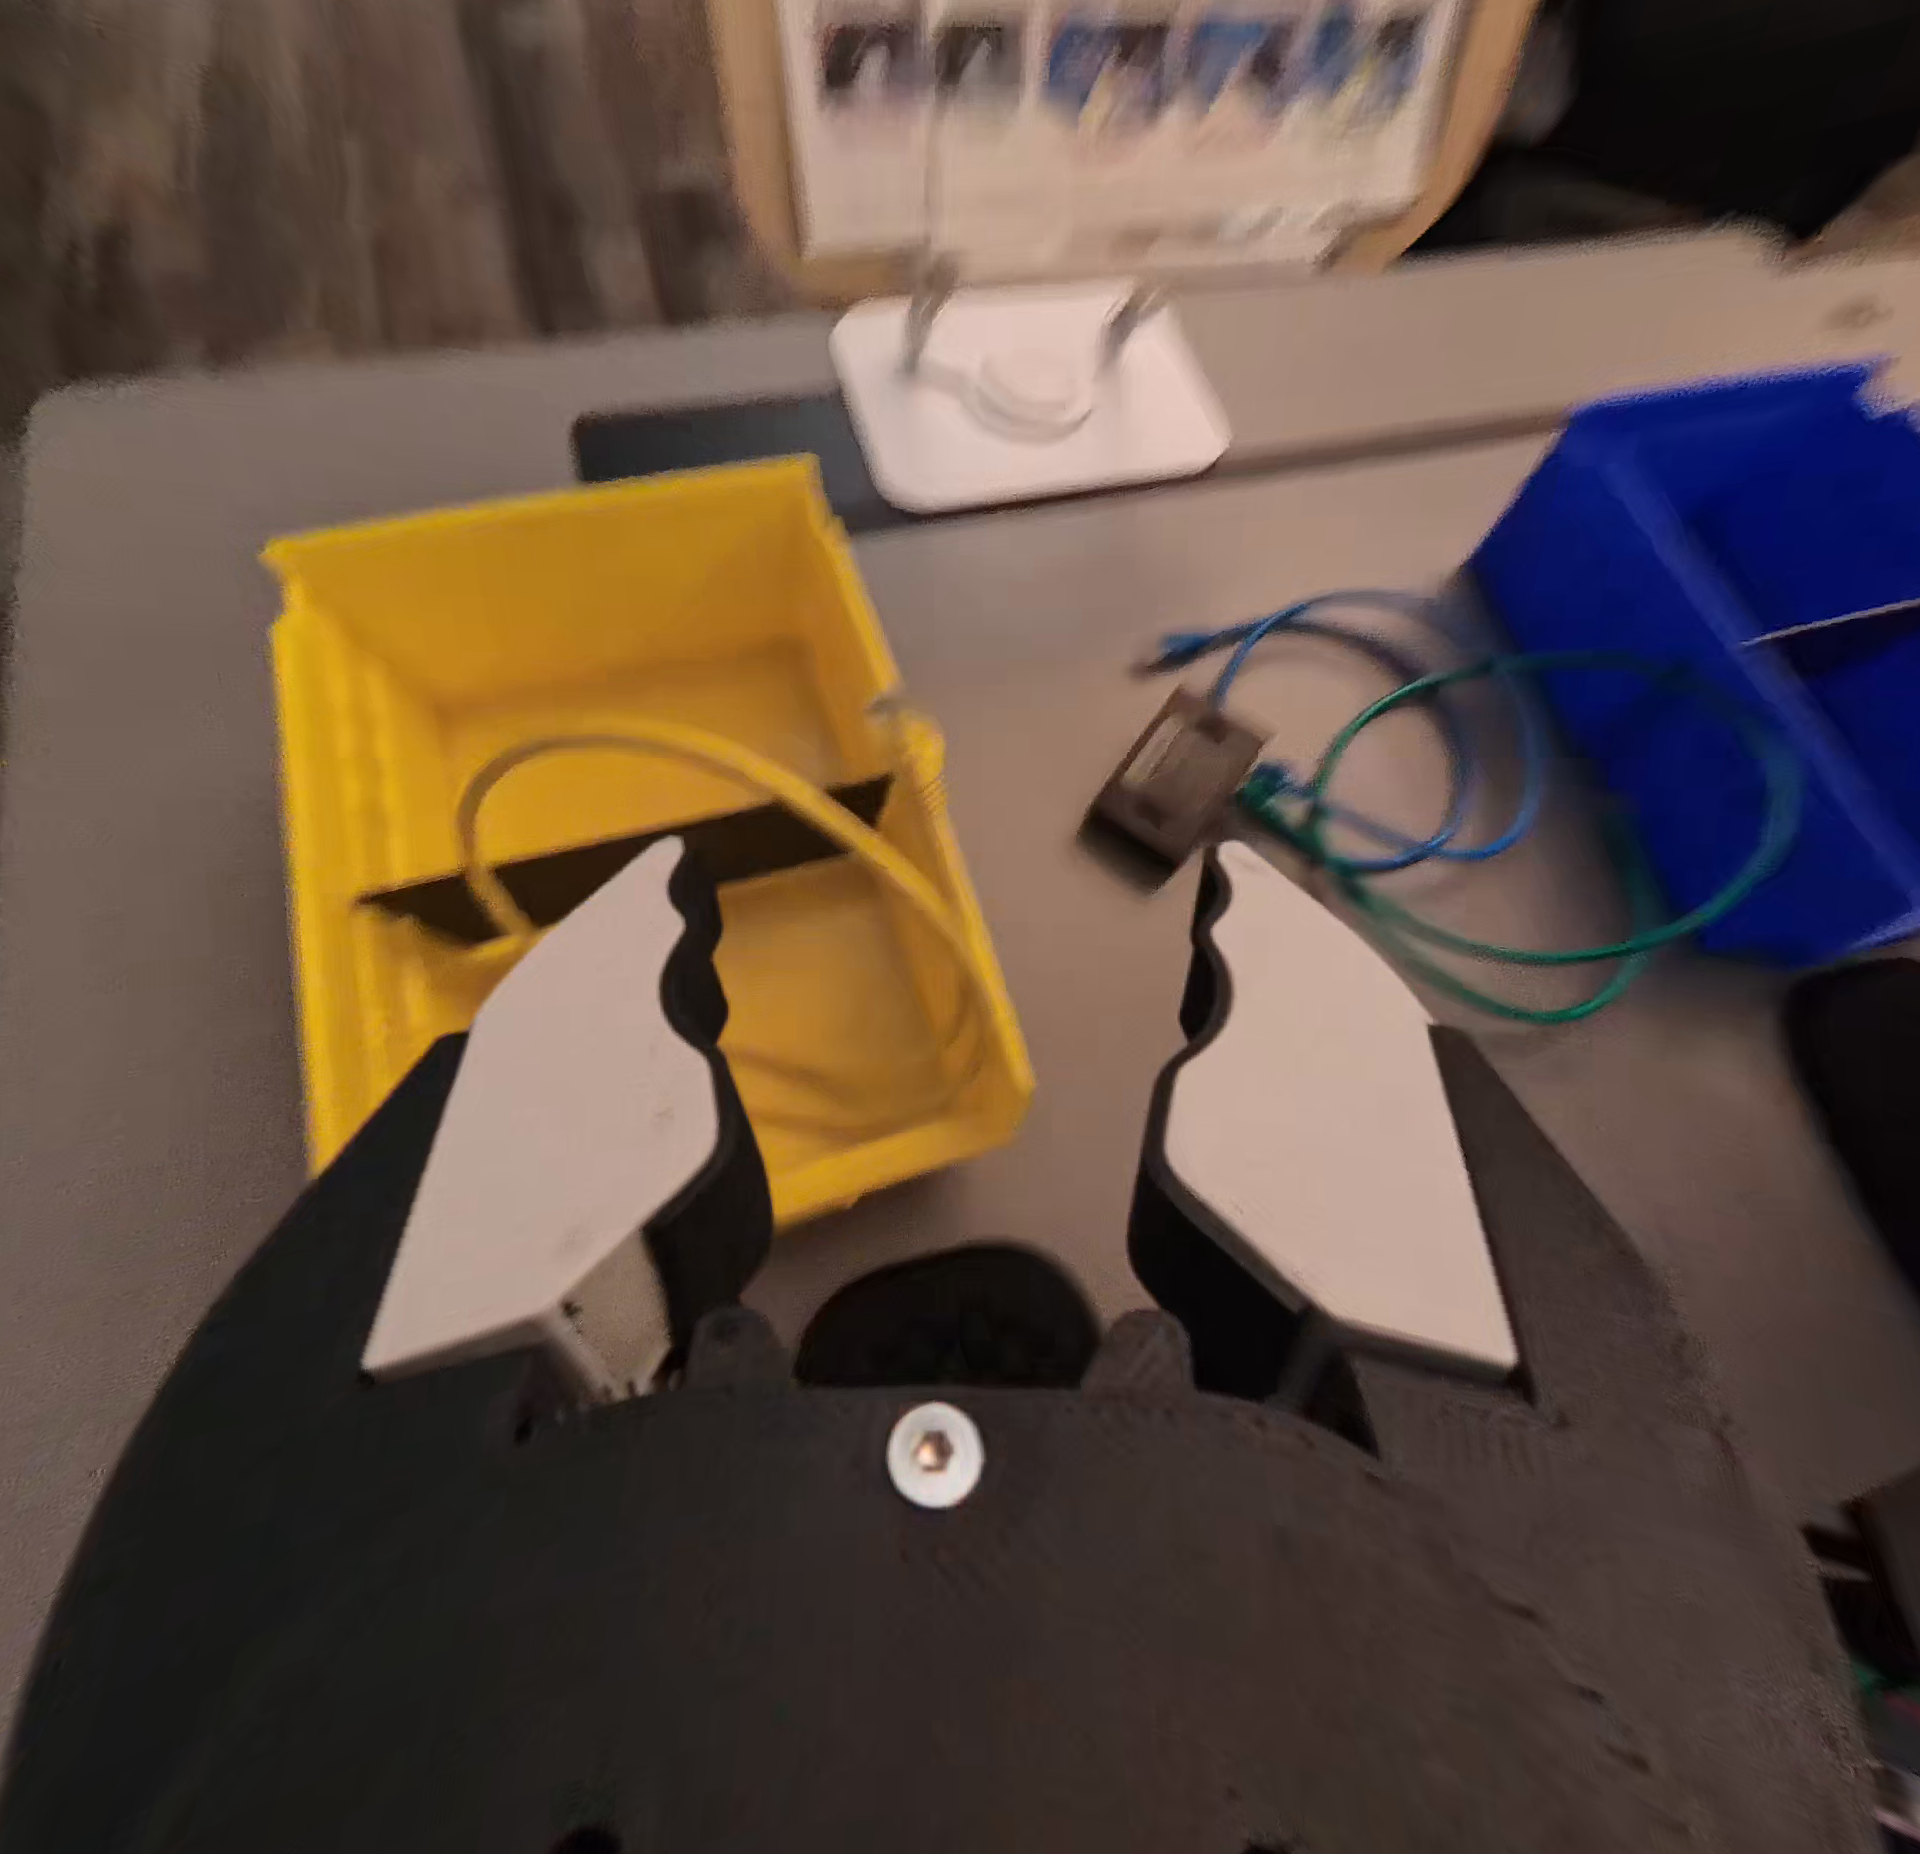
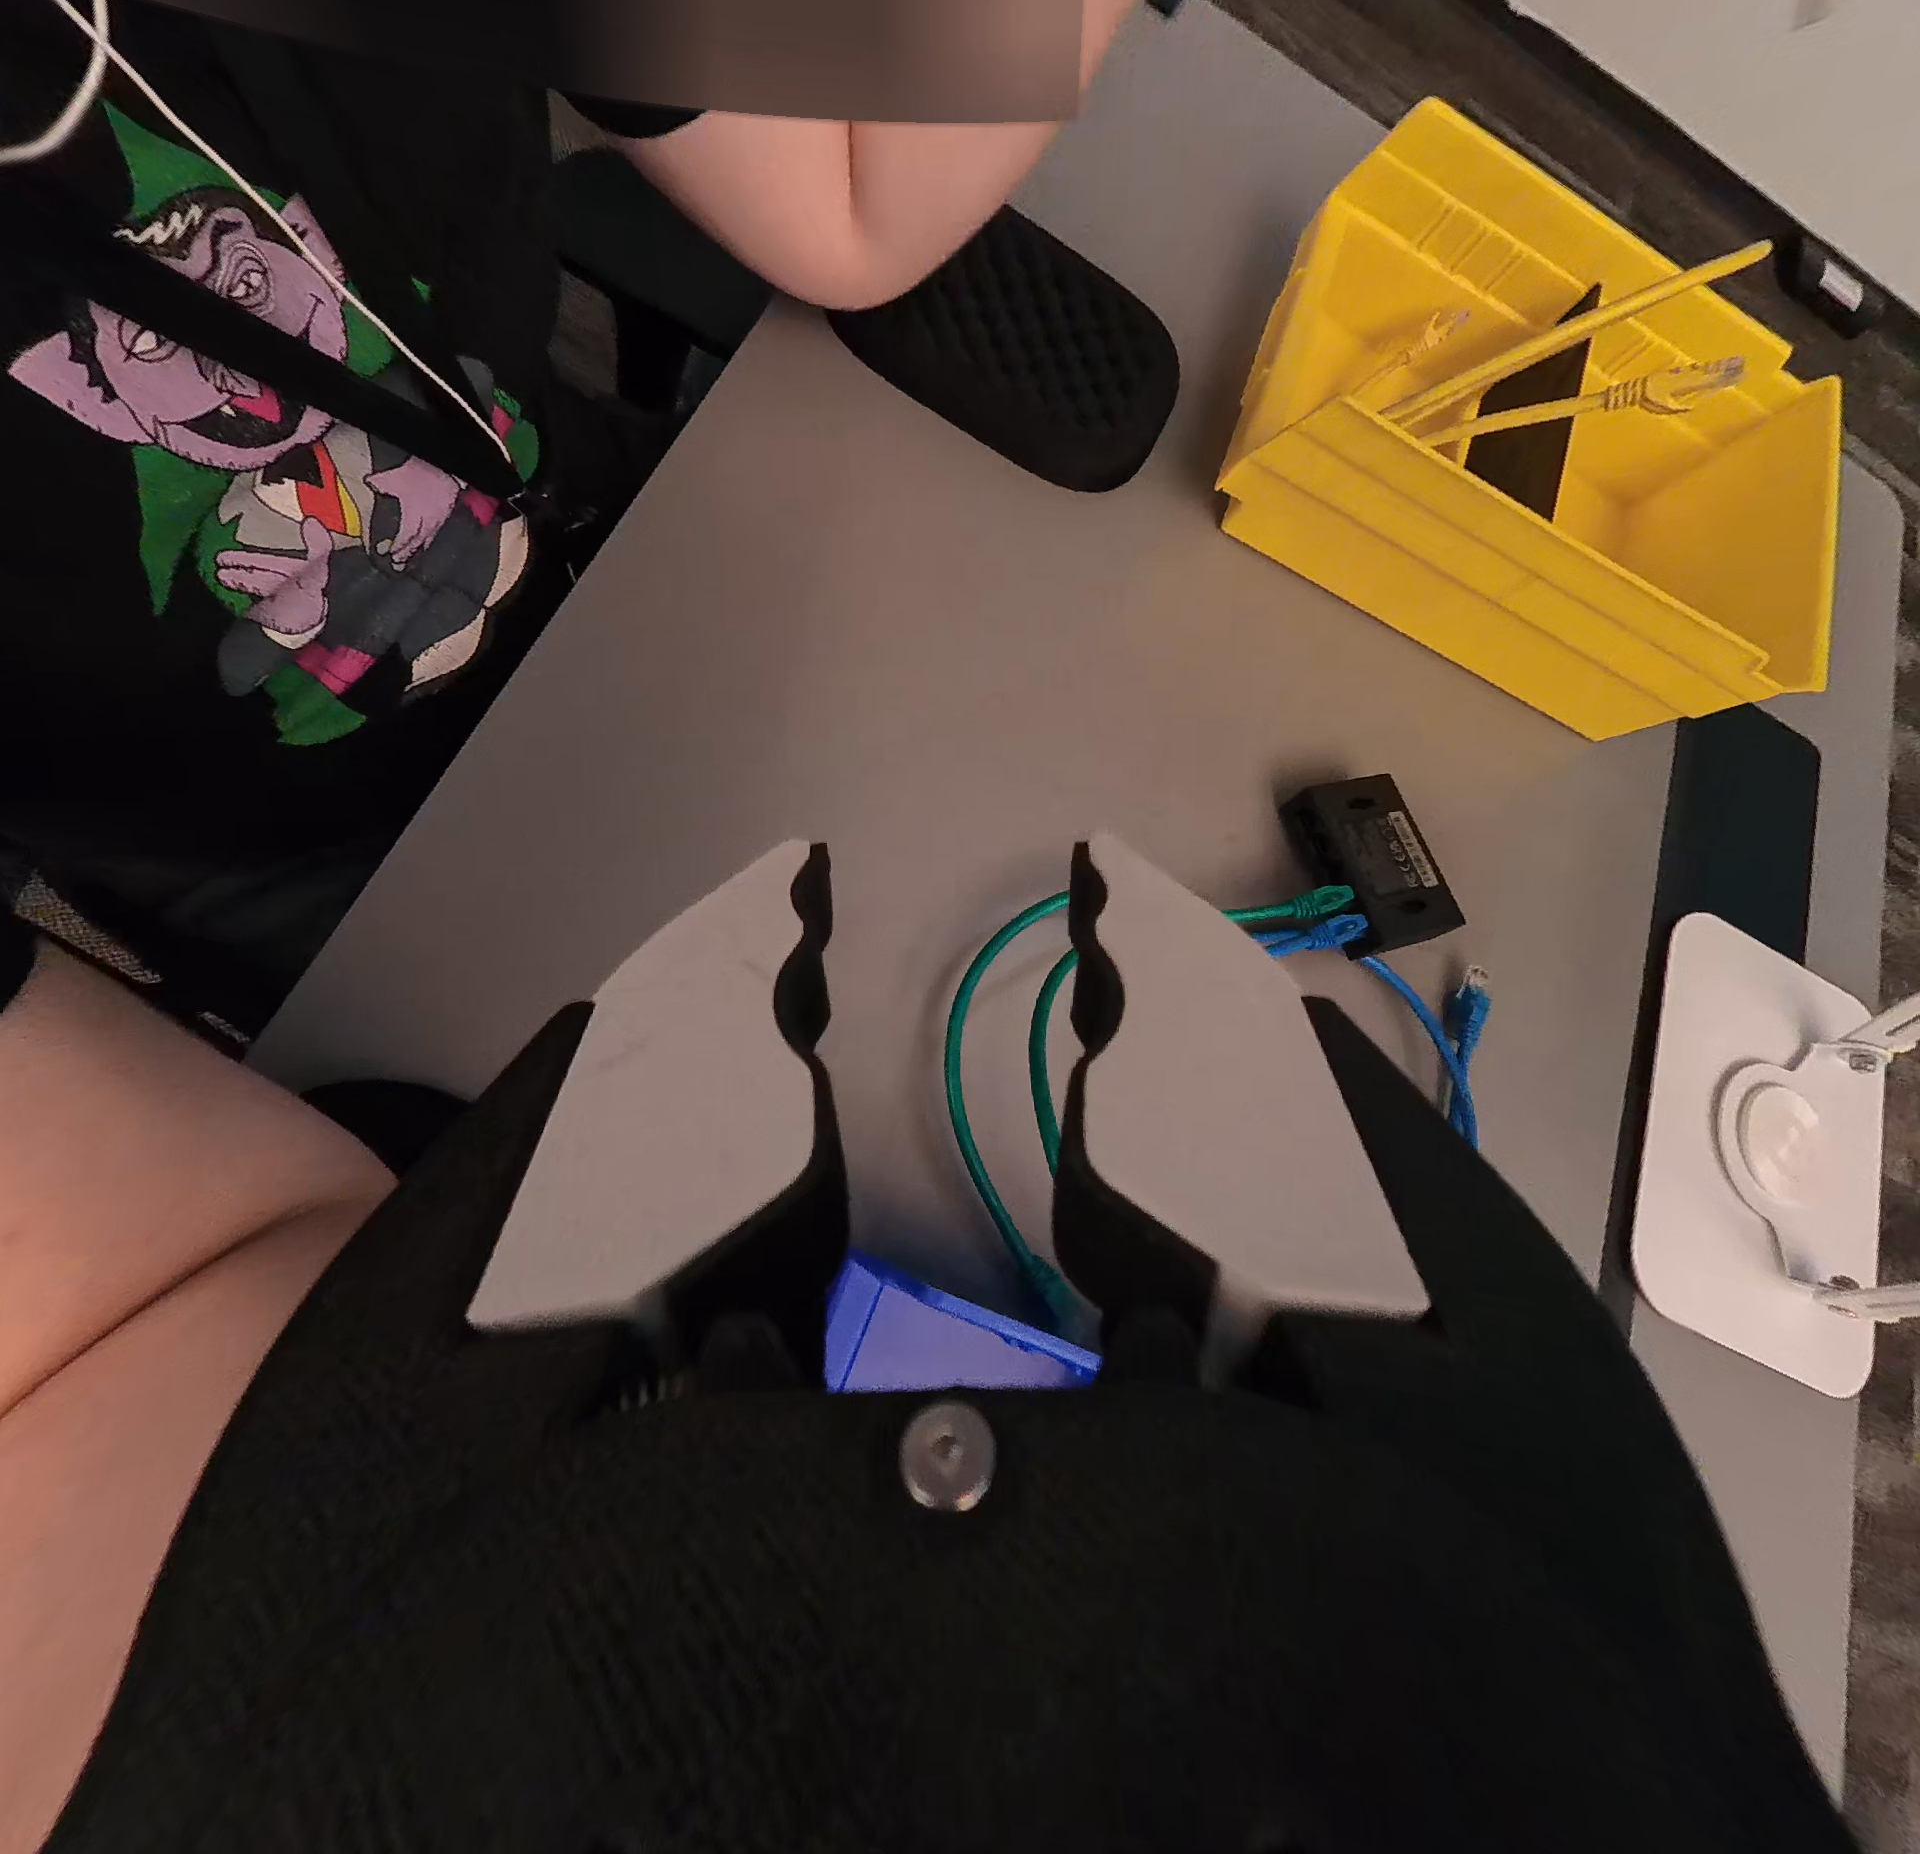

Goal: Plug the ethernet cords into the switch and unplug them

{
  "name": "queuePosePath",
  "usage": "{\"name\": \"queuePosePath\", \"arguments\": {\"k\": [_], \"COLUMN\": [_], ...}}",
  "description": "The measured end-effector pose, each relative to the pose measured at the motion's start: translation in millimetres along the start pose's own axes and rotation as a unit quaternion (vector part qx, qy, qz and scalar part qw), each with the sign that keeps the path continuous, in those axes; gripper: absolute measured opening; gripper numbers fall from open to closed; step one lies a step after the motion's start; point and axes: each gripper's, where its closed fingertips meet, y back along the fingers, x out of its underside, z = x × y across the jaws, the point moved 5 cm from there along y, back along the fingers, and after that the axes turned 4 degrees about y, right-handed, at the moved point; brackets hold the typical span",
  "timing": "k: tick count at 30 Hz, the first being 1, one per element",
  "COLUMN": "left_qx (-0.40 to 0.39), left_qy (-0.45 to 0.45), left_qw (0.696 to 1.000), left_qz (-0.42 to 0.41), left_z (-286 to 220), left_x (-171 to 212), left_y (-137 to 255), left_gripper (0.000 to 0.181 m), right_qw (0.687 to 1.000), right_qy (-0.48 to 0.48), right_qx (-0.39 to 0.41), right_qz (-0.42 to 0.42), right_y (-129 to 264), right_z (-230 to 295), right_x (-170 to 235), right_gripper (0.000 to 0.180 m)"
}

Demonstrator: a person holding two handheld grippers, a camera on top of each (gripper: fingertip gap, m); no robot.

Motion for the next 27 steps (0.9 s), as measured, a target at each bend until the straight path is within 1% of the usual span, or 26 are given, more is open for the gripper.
{"name": "queuePosePath", "arguments": {"k": [1, 3, 6, 9, 11, 13, 14, 16, 18, 20, 22, 25, 27], "left_qx": [-0.021, -0.038, -0.05, -0.039, -0.003, 0.052, 0.086, 0.127, 0.128, 0.119, 0.114, 0.132, 0.165], "left_qy": [-0.007, -0.008, -0.002, 0.01, 0.015, 0.032, 0.041, 0.052, 0.027, -0.003, -0.014, -0.042, -0.074], "left_qw": [0.999, 0.997, 0.991, 0.978, 0.97, 0.963, 0.961, 0.953, 0.952, 0.959, 0.97, 0.986, 0.983], "left_qz": [0.03, 0.069, 0.123, 0.203, 0.242, 0.261, 0.26, 0.27, 0.275, 0.258, 0.213, 0.094, -0.006], "left_z": [5.4, 8.9, 10.9, 15.3, 18.1, 18.2, 16.6, 16.3, 17.0, 14.8, 10.0, -8.9, -32.1], "left_x": [5.4, 8.3, 15.1, 31.3, 39.7, 44.0, 43.9, 45.3, 46.6, 40.3, 26.3, -2.1, -20.2], "left_y": [-7.0, -23.1, -50.9, -81.7, -103.5, -124.2, -133.7, -146.4, -147.1, -135.5, -112.2, -61.6, -25.9], "left_gripper": [0.083, 0.087, 0.087, 0.086, 0.078, 0.066, 0.054, 0.021, 0.014, 0.009, 0.009, 0.009, 0.009], "right_qw": [1.0, 1.0, 1.0, 1.0, 0.999, 0.999, 0.999, 0.999, 0.999, 0.999, 0.999, 0.999, 0.999], "right_qy": [-0.003, -0.008, -0.014, -0.018, -0.022, -0.024, -0.026, -0.028, -0.028, -0.025, -0.022, -0.012, -0.001], "right_qx": [-0.002, -0.001, 0.001, 0.005, 0.008, 0.01, 0.011, 0.011, 0.011, 0.011, 0.012, 0.02, 0.04], "right_qz": [0.003, 0.011, 0.017, 0.025, 0.03, 0.035, 0.036, 0.038, 0.04, 0.038, 0.034, 0.023, 0.008], "right_y": [-1.4, -3.5, -5.0, -5.4, -5.7, -6.0, -6.2, -6.7, -7.3, -8.2, -10.7, -19.3, -28.8], "right_z": [-1.0, -2.5, -4.2, -5.6, -6.7, -8.1, -8.8, -9.7, -10.2, -11.0, -13.2, -21.8, -33.5], "right_x": [1.1, 3.1, 4.9, 7.2, 9.4, 11.2, 12.0, 13.2, 13.9, 13.2, 11.6, 6.0, -1.5], "right_gripper": [0.045, 0.045, 0.044, 0.044, 0.044, 0.044, 0.043, 0.043, 0.042, 0.042, 0.041, 0.039, 0.039]}}
